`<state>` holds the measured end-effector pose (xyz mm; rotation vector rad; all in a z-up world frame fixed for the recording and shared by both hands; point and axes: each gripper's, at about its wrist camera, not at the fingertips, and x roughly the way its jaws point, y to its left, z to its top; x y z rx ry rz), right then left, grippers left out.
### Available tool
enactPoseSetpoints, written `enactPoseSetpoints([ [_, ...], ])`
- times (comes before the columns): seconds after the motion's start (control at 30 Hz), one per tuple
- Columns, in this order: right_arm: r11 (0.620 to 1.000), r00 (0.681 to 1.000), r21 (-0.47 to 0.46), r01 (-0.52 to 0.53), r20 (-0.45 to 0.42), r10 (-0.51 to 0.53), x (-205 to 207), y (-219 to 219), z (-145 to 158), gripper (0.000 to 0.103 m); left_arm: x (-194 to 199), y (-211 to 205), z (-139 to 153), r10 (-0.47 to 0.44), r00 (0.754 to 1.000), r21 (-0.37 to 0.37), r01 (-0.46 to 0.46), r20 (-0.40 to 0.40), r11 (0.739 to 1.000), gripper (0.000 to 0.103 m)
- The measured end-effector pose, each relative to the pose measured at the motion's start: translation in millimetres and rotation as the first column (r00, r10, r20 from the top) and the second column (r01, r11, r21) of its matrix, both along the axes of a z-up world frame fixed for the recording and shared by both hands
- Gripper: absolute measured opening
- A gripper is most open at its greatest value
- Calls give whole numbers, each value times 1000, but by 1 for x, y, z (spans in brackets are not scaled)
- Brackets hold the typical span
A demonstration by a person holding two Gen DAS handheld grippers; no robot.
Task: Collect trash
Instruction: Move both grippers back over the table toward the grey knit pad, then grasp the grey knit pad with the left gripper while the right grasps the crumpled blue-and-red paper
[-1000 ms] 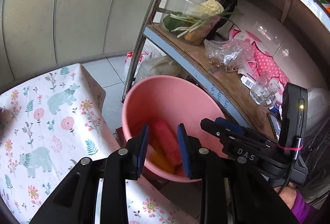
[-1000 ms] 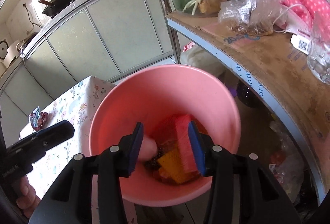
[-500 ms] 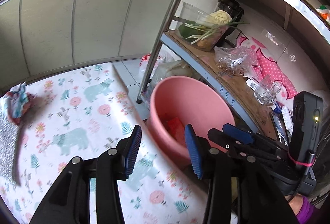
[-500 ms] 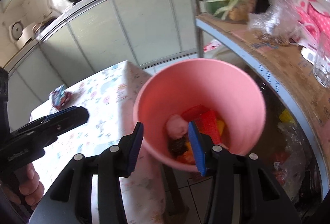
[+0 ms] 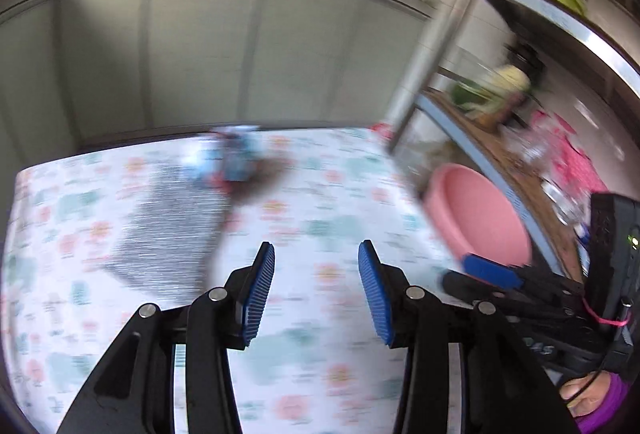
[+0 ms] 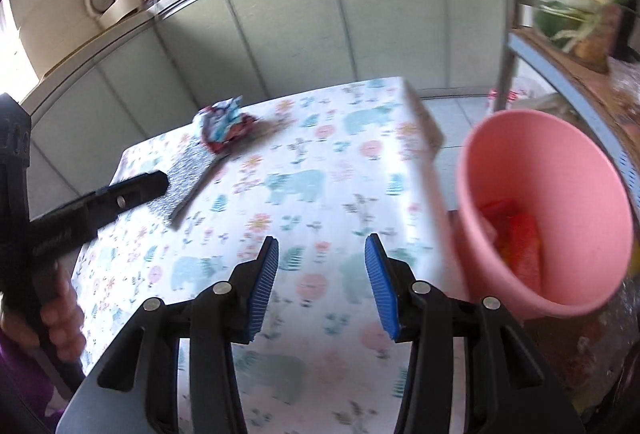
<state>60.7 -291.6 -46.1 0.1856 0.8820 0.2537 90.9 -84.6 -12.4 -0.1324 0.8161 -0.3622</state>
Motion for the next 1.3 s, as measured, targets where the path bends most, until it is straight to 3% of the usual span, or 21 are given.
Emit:
enactPoseSetpoints([
  [0.17,999,999,-3,-48,7,48,8,23,3,46,16,66,-11,165,986,9,-165,-4,986,43],
  [0.27,997,997,-16,-73,18,73,15,34,5,46,27,89,-19,212,977,15,-212,-20,977,43],
  [0.63,988,983,6,-154,98,153,63,77,13,46,69,90,-60,183,980,97,-176,-78,980,43],
  [0.73,985,979,9,-171,117,169,81,92,11,54,68,81,-64,169,984,134,-160,-59,978,43],
  [0.83,981,973,-11,-194,122,194,97,110,8,55,65,75,-65,167,985,184,-159,-31,970,33],
  [0.87,981,973,-19,-193,127,194,102,115,8,55,65,75,-64,159,987,173,-151,-35,973,18],
  [0.9,981,972,-18,-195,127,196,106,117,7,55,65,76,-64,150,988,157,-142,-39,977,12],
  [1.13,978,975,-12,-207,86,207,139,137,-4,55,50,85,-48,134,990,68,-131,-35,989,9],
  [1.3,967,967,46,-252,42,250,150,148,-18,55,45,89,-45,113,992,39,-111,-49,993,9],
])
